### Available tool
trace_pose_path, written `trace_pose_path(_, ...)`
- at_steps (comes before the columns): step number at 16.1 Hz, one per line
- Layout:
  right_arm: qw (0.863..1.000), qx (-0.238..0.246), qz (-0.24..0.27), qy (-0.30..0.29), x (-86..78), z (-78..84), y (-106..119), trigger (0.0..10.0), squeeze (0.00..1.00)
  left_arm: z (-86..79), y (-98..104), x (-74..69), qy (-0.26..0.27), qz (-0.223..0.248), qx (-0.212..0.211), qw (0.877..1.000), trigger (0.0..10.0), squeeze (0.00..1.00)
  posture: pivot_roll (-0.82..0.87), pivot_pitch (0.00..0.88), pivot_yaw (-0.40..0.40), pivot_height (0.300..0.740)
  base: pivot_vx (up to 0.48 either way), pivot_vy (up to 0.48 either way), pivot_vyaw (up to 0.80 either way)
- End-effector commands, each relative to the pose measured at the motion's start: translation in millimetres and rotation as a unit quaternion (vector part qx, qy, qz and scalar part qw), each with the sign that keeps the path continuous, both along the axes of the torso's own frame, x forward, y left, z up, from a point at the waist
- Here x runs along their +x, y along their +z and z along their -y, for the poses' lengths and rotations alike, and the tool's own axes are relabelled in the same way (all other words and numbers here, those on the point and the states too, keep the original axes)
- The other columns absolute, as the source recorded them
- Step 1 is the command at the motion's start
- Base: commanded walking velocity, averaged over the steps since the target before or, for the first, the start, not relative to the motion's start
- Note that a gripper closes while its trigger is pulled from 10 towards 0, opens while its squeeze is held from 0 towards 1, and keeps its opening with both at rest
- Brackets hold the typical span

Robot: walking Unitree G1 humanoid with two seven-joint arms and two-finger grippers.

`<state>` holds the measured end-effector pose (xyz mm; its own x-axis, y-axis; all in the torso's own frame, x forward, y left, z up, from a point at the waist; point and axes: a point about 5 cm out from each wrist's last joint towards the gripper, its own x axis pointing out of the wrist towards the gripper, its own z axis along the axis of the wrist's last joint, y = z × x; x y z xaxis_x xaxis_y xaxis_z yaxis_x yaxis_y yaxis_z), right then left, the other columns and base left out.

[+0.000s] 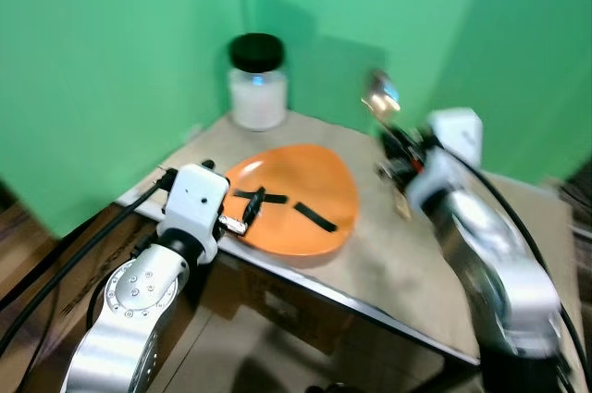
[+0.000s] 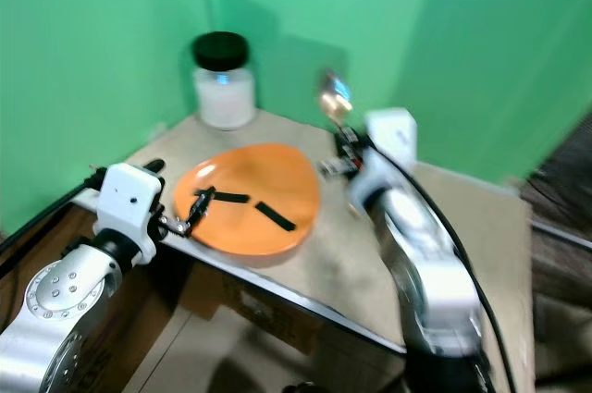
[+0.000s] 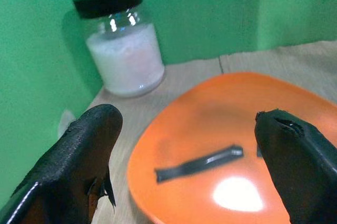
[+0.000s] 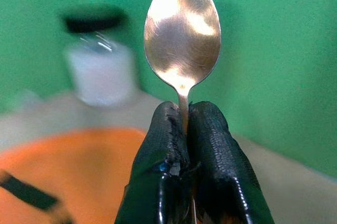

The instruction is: Setting the table

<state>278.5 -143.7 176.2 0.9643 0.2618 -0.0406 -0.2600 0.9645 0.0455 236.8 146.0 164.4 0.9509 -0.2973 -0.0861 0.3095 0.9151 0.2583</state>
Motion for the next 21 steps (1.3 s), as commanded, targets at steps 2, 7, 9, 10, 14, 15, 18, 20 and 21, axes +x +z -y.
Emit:
trace_pose_path(2,0.999,-0.004,0.031,-0.027,-12.3,6.9,9.4,10.0,0.0,-5.7,1.5,5.0,0.034,0.012,0.007,0.999,10.0,0.0,-0.08,0.0,-0.008,0.74,0.0,0.0,-0.8)
trace_pose_path(7,0.999,-0.016,0.023,-0.026,-27.2,13.3,0.8,10.0,0.0,-16.5,0.3,-0.3,0.047,0.011,0.013,0.999,10.0,0.0,-0.08,0.0,0.002,0.74,0.0,0.0,-0.8)
trace_pose_path(9,0.999,-0.018,0.014,-0.039,-20.9,17.4,-1.5,10.0,0.0,-22.6,-2.3,-6.2,0.07,0.0,0.006,0.998,10.0,0.0,-0.06,0.023,-0.007,0.74,0.0,0.0,-0.8)
trace_pose_path(10,0.999,-0.007,0.012,-0.045,-21.2,13.3,-0.3,10.0,0.0,-23.6,-1.6,-6.2,0.077,0.0,0.002,0.997,10.0,0.0,-0.07,0.034,-0.003,0.74,0.0,0.0,-0.8)
trace_pose_path(14,0.997,0.022,-0.003,-0.077,-27.3,9.7,-4.0,10.0,0.0,-24.4,-3.5,-5.8,0.084,-0.002,-0.014,0.996,10.0,0.0,-0.07,0.044,-0.002,0.74,0.0,0.0,-0.8)
trace_pose_path(15,0.997,0.026,-0.009,-0.077,-26.7,10.3,-5.1,10.0,0.0,-24.3,-2.5,-5.8,0.088,-0.001,-0.018,0.996,10.0,0.0,-0.07,0.049,-0.006,0.74,0.0,0.0,-0.8)
trace_pose_path(18,0.997,0.024,-0.027,-0.061,-24.1,8.9,-7.0,10.0,0.0,-25.4,-3.2,-7.1,0.095,0.0,-0.019,0.995,10.0,0.0,-0.07,0.056,-0.033,0.74,0.0,0.0,-0.8)
trace_pose_path(20,0.999,0.0,-0.022,-0.043,-26.2,11.0,-7.3,10.0,0.0,-27.6,-5.6,-8.1,0.098,-0.003,-0.015,0.995,10.0,0.0,-0.08,0.05,-0.037,0.74,0.0,0.0,-0.8)
trace_pose_path(21,0.999,-0.021,-0.01,-0.039,-24.2,23.1,-7.3,10.0,0.0,-28.9,-5.4,-6.7,0.098,-0.002,-0.015,0.995,10.0,0.0,-0.08,0.048,-0.046,0.74,0.0,0.0,-0.8)
